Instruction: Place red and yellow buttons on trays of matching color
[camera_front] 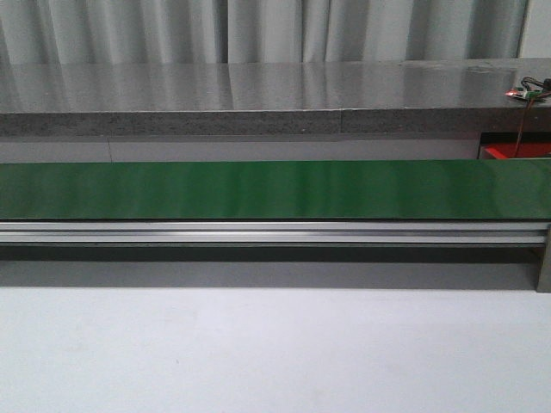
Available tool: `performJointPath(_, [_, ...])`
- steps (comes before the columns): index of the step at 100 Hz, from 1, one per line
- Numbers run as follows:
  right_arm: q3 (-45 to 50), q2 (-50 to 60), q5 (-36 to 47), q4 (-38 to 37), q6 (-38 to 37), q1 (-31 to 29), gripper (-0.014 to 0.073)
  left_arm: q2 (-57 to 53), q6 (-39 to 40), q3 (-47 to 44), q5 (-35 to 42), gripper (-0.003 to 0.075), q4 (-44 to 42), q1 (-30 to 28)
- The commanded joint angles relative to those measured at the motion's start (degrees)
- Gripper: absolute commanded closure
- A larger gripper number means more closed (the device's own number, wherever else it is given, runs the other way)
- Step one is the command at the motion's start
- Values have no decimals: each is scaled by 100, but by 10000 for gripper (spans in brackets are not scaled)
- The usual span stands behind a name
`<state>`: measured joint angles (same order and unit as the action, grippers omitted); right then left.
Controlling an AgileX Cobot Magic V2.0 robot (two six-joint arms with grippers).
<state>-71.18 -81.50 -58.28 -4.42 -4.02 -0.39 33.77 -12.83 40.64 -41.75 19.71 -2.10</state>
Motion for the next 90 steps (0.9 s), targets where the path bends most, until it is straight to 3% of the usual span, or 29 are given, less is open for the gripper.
performJointPath(1, [335, 495, 450, -141, -15, -307, 498, 21, 1, 170, 381, 739, 167, 54])
performJointPath(19, [1125, 746, 956, -140, -15, -1055, 498, 21, 1, 170, 381, 739, 167, 54])
performJointPath(42, [1489, 740, 1570, -126, -15, -1781, 498, 21, 1, 170, 381, 740, 167, 54])
performJointPath(61, [1747, 550, 1826, -35, -15, -2121, 498, 21, 1, 170, 381, 740, 167, 54])
performJointPath(90, [1747, -72, 1901, 275, -9, -2153, 498, 21, 1, 170, 381, 739, 167, 54])
